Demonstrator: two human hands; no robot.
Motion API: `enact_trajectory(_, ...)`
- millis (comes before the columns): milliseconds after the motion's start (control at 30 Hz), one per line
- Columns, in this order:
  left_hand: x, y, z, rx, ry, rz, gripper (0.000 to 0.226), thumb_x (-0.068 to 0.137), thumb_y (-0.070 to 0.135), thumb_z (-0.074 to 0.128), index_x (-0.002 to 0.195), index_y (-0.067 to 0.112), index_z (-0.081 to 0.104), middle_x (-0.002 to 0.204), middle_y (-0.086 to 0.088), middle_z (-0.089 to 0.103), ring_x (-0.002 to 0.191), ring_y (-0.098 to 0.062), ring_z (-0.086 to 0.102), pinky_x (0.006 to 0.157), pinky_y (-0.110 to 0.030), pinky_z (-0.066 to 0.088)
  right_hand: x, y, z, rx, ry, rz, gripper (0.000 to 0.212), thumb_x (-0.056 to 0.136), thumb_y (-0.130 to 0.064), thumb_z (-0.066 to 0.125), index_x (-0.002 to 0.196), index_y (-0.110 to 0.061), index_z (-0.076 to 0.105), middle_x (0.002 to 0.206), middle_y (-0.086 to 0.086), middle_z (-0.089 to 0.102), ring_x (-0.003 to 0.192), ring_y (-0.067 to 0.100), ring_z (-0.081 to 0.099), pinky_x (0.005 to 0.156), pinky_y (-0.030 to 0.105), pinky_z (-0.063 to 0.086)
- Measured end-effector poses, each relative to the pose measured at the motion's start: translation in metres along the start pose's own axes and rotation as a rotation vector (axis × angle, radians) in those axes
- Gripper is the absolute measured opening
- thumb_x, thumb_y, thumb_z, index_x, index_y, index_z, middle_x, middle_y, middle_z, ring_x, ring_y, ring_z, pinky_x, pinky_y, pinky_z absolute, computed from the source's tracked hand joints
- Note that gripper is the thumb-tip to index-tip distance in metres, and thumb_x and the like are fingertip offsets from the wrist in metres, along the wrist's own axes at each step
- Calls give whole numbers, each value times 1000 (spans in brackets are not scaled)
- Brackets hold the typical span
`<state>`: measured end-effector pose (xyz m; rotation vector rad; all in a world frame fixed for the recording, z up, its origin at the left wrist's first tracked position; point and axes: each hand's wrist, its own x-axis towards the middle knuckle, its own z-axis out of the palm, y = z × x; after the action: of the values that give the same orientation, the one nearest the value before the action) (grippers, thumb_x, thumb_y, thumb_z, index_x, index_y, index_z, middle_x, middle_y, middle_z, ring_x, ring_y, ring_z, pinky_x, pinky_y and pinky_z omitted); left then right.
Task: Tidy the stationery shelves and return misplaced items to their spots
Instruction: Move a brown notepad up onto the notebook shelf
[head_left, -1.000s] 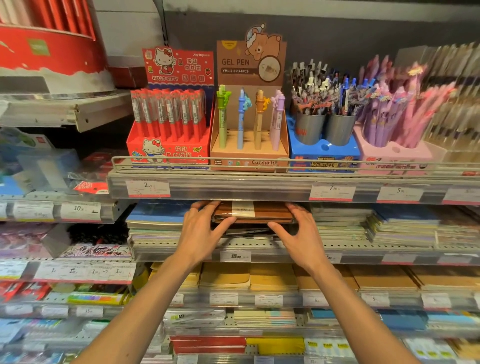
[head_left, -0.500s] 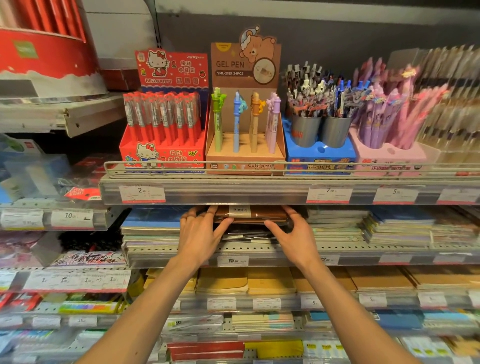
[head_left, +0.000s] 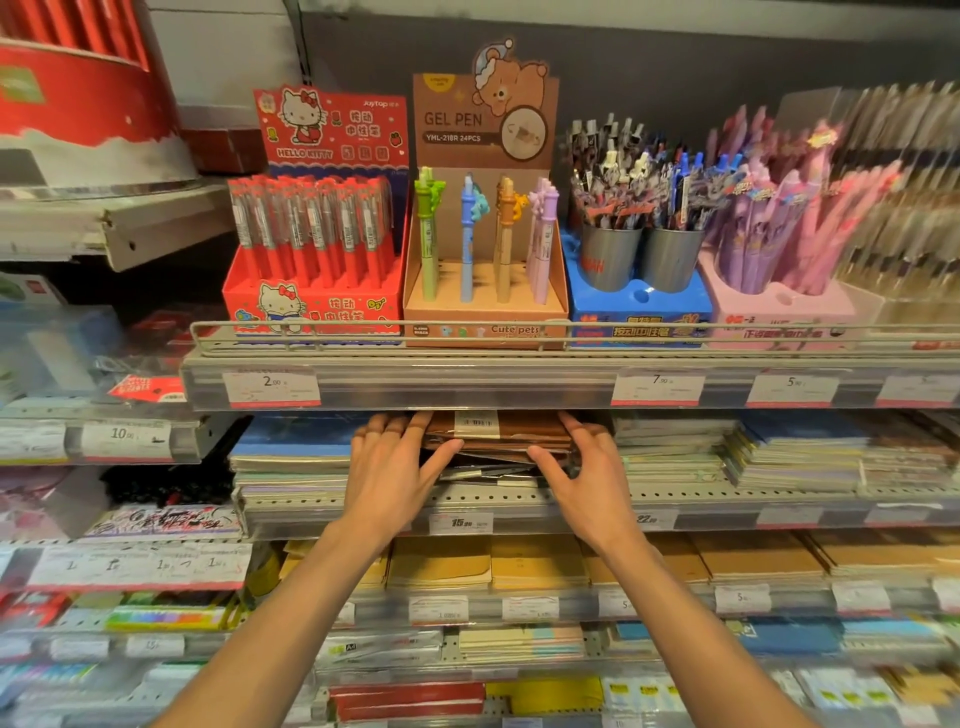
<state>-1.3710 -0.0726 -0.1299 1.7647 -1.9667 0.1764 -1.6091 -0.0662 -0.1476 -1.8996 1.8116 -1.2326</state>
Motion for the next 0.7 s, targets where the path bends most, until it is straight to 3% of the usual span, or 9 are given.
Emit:
enact_trajectory(200,3,3,-4,15,-49,-17,60,96,61,37,138,20,52,125,-7,68,134,-31,44,105,-45,33,-2,1,3,-84,-10,-31,71,92,-57,57,151,-22,39,137,5,45,130,19,43,106,29,39)
enact_trajectory(467,1,4,2,58,-14,-31,59,97,60,38,136,19,55,122,-7,68,125,-30,52,100,-45,38,-6,0,6,-188,10,-60,69,94,-55,53,153,-25,34,140,7,45,131,20,41,109,34,39)
enact_trajectory(700,-11,12,-2,24,25,-82,60,99,59,31,140,19,49,131,-14,56,122,-32,50,103,-44,39,-9,-7,-7,-197,-68,-10,77,92,-67,45,154,-28,24,155,11,26,143,27,29,116,42,33)
